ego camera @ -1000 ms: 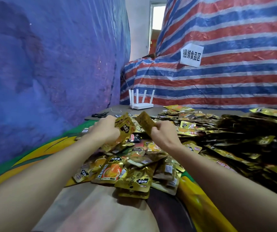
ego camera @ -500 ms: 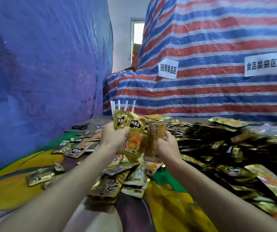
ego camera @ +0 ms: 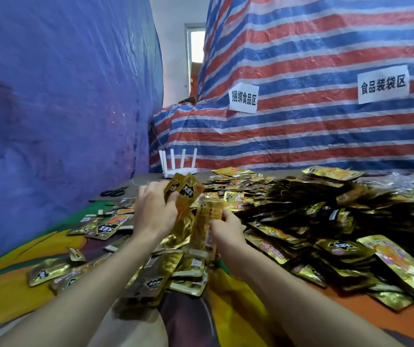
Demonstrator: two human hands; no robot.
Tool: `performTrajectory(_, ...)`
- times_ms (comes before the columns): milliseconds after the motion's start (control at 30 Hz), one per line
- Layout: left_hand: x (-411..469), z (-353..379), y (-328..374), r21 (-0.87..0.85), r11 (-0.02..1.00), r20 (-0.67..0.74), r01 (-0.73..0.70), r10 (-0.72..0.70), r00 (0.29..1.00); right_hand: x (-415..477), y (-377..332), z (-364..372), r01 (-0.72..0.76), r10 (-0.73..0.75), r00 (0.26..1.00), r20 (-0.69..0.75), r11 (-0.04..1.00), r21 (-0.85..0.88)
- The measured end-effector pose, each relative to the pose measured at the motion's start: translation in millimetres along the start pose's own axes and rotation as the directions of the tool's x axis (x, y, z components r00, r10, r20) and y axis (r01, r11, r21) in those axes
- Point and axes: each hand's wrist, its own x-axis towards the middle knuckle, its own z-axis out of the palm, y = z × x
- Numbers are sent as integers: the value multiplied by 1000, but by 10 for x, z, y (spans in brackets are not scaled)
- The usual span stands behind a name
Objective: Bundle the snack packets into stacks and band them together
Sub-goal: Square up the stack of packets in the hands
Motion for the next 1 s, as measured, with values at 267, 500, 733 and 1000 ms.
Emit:
performTrajectory(267, 66, -112, 314, -446, 895, -97, 26, -77, 992, -138, -278, -175, 230, -229, 972, -50, 973, 14)
performTrajectory(500, -176, 221, 392, -687, 708, 87, 165, -146, 985, -185, -129, -296, 181, -175, 983, -59, 974, 136)
performTrajectory(733, -588, 631, 304, -600, 689, 410, 408, -173, 895, -195, 126, -369, 199, -196, 980, -37, 970, 139)
performTrajectory(1000, -594, 411, 186, -72, 988, 297, 140, -112, 948, -144, 200, -595, 129, -127, 992, -27, 954, 270)
